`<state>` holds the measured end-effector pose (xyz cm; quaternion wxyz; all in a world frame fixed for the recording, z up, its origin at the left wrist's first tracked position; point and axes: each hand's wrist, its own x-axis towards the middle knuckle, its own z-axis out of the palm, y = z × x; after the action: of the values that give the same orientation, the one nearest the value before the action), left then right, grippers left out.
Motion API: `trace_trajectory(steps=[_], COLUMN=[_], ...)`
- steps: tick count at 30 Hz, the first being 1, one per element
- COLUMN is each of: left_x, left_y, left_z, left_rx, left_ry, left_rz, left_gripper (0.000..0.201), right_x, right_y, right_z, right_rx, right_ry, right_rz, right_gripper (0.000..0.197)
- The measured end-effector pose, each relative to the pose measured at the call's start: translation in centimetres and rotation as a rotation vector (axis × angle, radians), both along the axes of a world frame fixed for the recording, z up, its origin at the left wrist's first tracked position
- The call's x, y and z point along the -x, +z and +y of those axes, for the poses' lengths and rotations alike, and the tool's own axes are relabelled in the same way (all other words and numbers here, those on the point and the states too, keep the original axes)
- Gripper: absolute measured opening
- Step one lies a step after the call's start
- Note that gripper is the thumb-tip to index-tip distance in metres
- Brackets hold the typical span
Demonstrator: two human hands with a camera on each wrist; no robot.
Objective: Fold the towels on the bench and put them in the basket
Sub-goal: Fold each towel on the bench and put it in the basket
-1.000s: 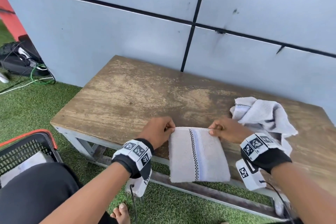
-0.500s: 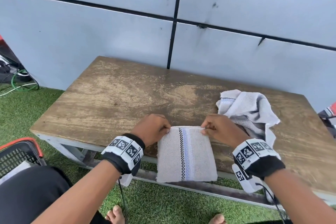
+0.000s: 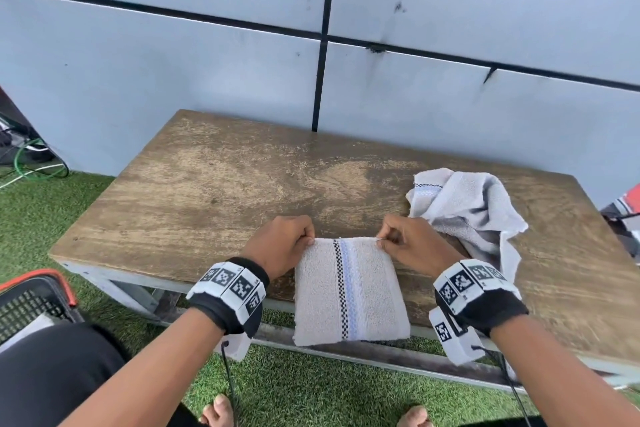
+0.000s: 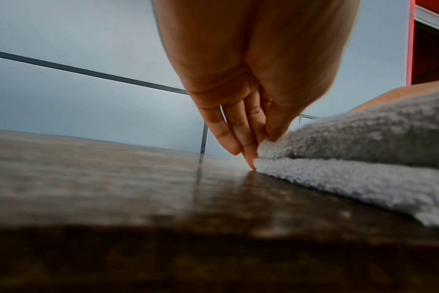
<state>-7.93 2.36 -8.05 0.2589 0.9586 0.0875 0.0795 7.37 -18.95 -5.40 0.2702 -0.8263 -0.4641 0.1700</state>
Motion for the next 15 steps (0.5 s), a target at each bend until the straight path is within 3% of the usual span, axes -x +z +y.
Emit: trace_trajectory(steps=[6, 15], left_x=[-0.6, -0.2], left_y=[-0.3, -0.2], left_z=[-0.2, 0.1], left_rx=[0.071, -0.133], left_ry=[0.094, 0.236], left_rz=[0.015, 0.121], left_gripper=[0.007, 0.023], right_x=[0.1, 1.1], right_y=[-0.3, -1.2], right_z=[0.4, 0.4], right_rx=[0.0, 0.15], right_ry=[-0.016, -0.021], right_rz=[-0.04, -0.337], right_gripper=[0.012, 0.021])
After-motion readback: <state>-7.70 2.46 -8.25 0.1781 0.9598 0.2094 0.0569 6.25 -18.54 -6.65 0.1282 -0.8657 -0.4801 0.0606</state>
